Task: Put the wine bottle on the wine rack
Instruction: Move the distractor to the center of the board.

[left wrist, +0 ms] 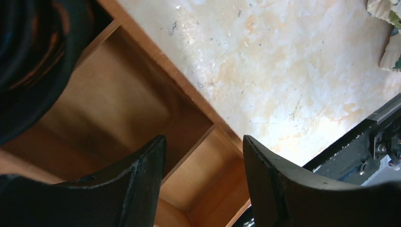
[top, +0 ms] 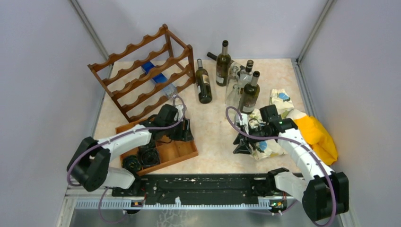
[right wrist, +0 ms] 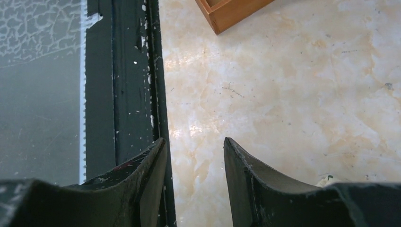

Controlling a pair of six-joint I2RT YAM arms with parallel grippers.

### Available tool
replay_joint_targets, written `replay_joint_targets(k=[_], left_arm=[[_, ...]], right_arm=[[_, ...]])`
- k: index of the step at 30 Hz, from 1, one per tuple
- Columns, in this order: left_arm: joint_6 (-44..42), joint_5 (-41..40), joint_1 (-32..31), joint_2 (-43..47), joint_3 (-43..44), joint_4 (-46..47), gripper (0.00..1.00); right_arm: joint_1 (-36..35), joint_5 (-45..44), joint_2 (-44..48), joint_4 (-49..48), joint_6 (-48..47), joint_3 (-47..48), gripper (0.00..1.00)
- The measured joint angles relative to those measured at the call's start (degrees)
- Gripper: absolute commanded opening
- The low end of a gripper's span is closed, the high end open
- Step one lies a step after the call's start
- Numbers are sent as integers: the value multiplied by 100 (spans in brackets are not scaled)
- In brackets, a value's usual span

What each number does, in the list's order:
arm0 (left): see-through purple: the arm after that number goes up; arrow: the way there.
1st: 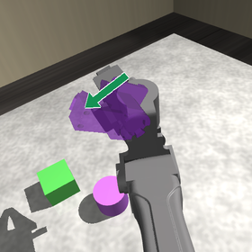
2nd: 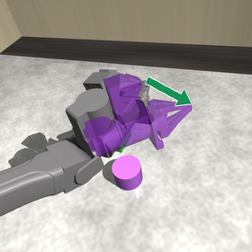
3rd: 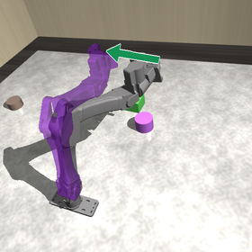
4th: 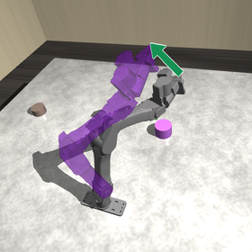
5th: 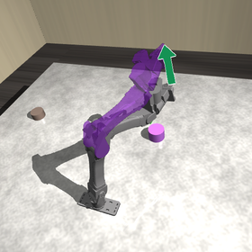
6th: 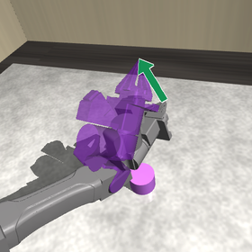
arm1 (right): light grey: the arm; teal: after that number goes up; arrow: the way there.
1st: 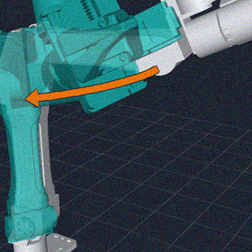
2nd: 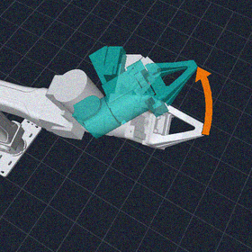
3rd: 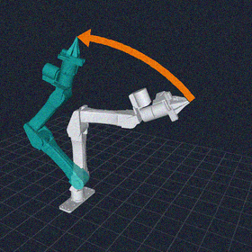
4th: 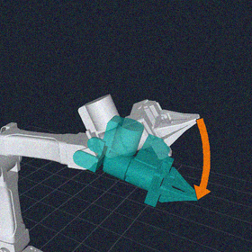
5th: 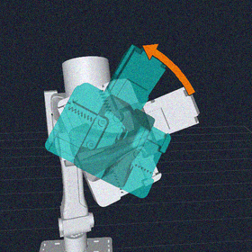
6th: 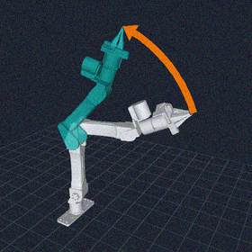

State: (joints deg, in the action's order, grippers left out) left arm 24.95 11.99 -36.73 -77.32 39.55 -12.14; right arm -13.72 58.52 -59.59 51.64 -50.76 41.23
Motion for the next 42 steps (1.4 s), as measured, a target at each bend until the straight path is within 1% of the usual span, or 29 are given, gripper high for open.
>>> replay_joint_targets(k=[4, 7, 11, 16, 19, 24, 28, 34, 35, 38, 40, 42], left_arm=[[4, 31, -127, -505, 308, 70, 62], [-7, 52, -280, -629, 396, 96, 61], [131, 164, -599, -573, 356, 107, 60], [533, 332, -1084, -136, 28, 192, 61], [708, 413, -1261, -35, -7, 280, 62], [850, 433, -1331, -105, 15, 435, 63], [885, 461, -1368, -295, 192, 455, 63], [892, 455, -1403, -337, 286, 435, 55], [896, 437, -1403, -304, 273, 428, 55], [935, 391, -1416, 11, 175, 444, 57], [944, 339, -1429, 319, 133, 446, 59], [942, 258, -1434, 649, 133, 474, 60]], right_arm=[[13, -33, 275, -114, 68, -223, 48], [76, -39, 452, -177, 109, -258, 48], [168, -44, 575, -286, 146, -260, 48], [219, -46, 608, -345, 160, -262, 48], [229, -48, 605, -380, 186, -262, 48], [229, -46, 592, -391, 197, -262, 48], [229, -48, 588, -391, 197, -262, 48], [238, -66, 588, -372, 205, -258, 48], [238, -66, 584, -326, 223, -240, 49], [240, -98, 527, 234, 11, 107, 49], [243, -173, 468, 787, -348, 636, 50], [249, -225, 404, 1292, -717, 1360, 49]])
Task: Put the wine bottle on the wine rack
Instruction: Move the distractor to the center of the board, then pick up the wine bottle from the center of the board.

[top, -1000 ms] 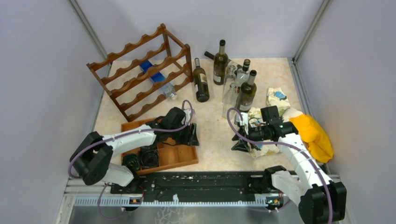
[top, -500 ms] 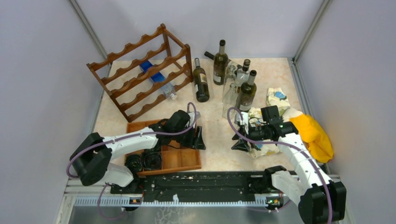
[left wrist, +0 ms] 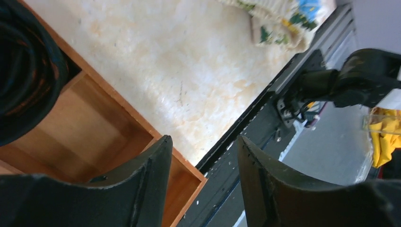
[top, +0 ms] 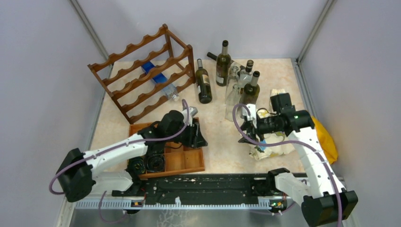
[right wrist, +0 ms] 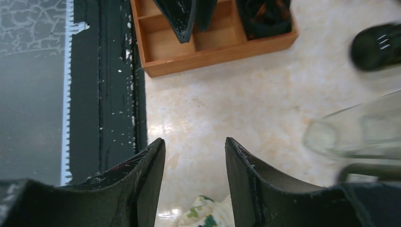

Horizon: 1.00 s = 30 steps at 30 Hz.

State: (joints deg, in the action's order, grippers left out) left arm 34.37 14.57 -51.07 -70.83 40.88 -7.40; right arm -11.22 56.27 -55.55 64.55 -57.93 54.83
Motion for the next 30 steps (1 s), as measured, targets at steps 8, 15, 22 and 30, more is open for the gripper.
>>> replay_joint_targets(k=[8, 15, 22, 30], left_arm=[[-133, -380, -2, 1040, 22, 323, 67], [-271, -1091, -4, 2393, -136, 1228, 98], [-343, -2068, 0, 2787, -87, 1565, 99], [-417, -2378, 459, 643, 1635, 992, 94]], right_arm=[[15, 33, 114, 623, -44, 1462, 72], [15, -208, 1093, -1685, 2109, 1189, 83], [15, -133, 861, -2649, 3012, 1172, 82], [15, -330, 256, -2647, 3456, 1169, 79]])
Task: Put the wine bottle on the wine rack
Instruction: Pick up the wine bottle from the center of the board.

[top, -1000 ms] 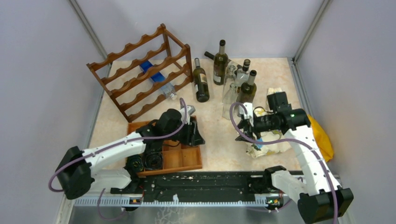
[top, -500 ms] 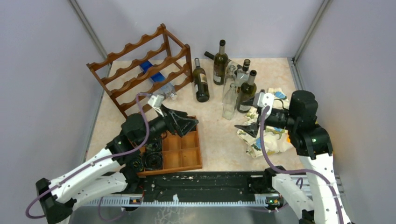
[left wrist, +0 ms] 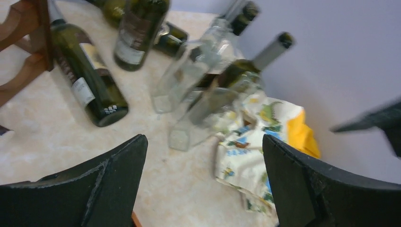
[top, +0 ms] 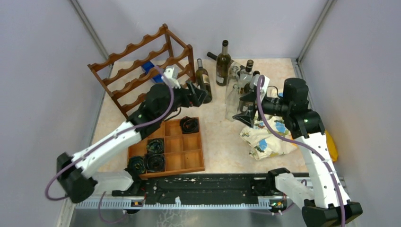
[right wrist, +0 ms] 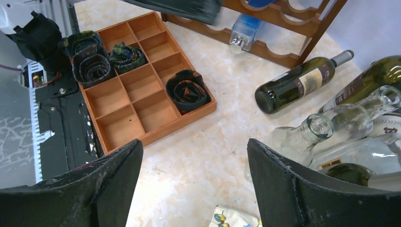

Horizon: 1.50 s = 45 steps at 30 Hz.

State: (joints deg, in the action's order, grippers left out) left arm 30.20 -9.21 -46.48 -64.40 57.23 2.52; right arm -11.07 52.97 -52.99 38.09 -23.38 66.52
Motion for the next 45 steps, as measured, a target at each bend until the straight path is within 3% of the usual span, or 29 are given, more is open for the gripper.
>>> replay_joint_targets(k=[7, 13, 19, 32, 38, 42, 45], left_arm=[[264, 437, 1056, -2455, 822, -446, 91], [177, 343, 1207, -3974, 1655, -986, 98], [103, 264, 1207, -4774, 2465, -1110, 99], [442, -208, 1209, -6382, 4242, -1777, 94], [636, -264, 1215, -6607, 4433, -2061, 71], [664, -181, 1239, -6610, 4444, -2079, 27], [647, -66, 1274, -6588, 4417, -2065, 7]], right_arm=[[0, -437, 42, 501, -275, -284, 75], [2, -1088, 87, 752, -584, -1283, 75], [13, -1307, 461, 636, -603, -2013, 76], [50, -1198, 686, 66, -356, -2229, 76], [57, -1106, 682, 63, -339, -2229, 75], [66, -1062, 640, 96, -343, -2225, 75], [66, -1036, 544, 175, -361, -2208, 74]])
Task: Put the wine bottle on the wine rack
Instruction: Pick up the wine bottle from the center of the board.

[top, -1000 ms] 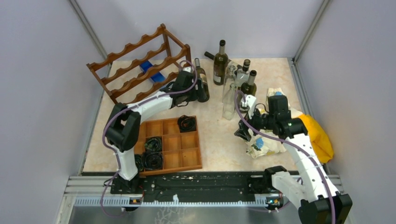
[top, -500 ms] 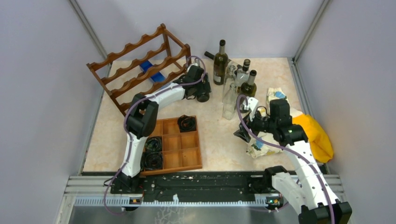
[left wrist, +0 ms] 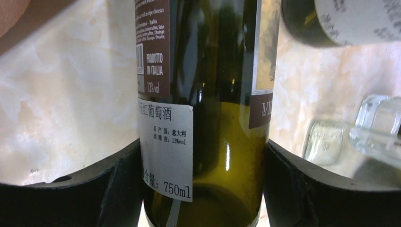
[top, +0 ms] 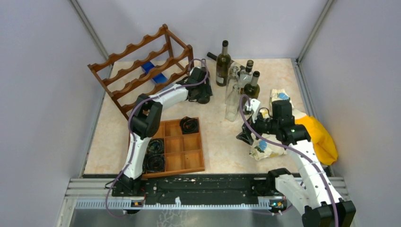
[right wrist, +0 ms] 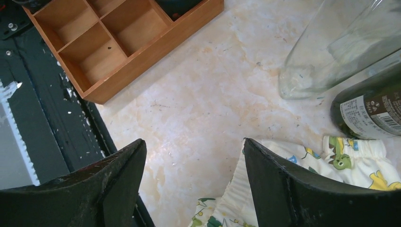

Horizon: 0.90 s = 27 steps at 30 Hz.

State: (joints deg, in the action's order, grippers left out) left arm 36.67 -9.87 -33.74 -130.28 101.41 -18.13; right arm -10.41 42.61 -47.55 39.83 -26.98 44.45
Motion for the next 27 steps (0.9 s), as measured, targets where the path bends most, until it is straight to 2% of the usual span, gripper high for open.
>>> replay_joint_targets(k=[3, 10, 19, 27], left_arm=[[-68, 96, 13, 251, -391, 103, 0], [-260, 415, 11, 1593, -1919, 229, 0], [-350, 1040, 31, 2691, -3023, 529, 0], [-393, 1462, 37, 3812, -4245, 658, 0]], right_arm=[[4, 33, -103, 162, -48, 103, 73], [7, 332, -175, 345, -205, 376, 72], [9, 868, 214, 2, -299, 286, 71], [9, 1384, 424, -498, -557, -157, 66]])
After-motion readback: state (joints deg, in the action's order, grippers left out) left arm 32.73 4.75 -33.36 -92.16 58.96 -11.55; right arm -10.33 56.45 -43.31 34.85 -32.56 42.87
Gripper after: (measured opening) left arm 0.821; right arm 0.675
